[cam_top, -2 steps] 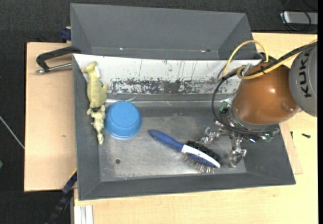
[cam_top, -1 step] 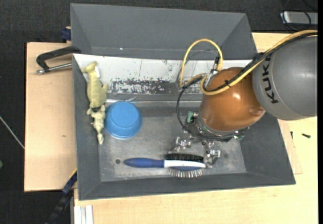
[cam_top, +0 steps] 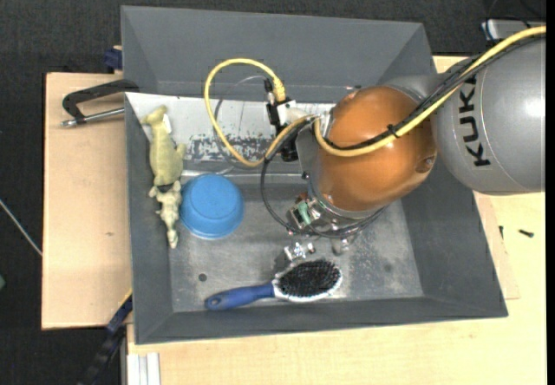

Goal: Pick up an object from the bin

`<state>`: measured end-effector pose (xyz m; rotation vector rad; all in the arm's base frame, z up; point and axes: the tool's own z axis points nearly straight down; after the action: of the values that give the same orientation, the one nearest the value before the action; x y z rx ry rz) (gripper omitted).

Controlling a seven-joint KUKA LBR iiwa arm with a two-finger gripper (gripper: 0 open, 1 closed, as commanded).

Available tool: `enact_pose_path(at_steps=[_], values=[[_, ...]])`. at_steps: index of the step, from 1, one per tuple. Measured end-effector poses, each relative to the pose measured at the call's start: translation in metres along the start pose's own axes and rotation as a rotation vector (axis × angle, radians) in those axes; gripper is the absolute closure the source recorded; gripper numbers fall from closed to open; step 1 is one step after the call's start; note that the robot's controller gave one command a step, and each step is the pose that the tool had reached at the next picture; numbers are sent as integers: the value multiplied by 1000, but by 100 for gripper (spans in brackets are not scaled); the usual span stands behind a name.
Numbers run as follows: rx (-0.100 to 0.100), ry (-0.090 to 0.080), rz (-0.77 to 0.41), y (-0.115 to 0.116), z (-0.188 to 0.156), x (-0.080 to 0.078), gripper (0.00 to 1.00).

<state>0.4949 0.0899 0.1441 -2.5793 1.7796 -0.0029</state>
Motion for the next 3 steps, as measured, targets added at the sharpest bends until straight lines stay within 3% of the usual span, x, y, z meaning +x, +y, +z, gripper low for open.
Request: enact_pose_path(at_steps=[1, 2, 3], values=[[18, -6, -308, 7, 58, 28, 0], [19, -11, -312, 7, 58, 24, 100], [3, 6, -48, 1, 60, 24, 100]])
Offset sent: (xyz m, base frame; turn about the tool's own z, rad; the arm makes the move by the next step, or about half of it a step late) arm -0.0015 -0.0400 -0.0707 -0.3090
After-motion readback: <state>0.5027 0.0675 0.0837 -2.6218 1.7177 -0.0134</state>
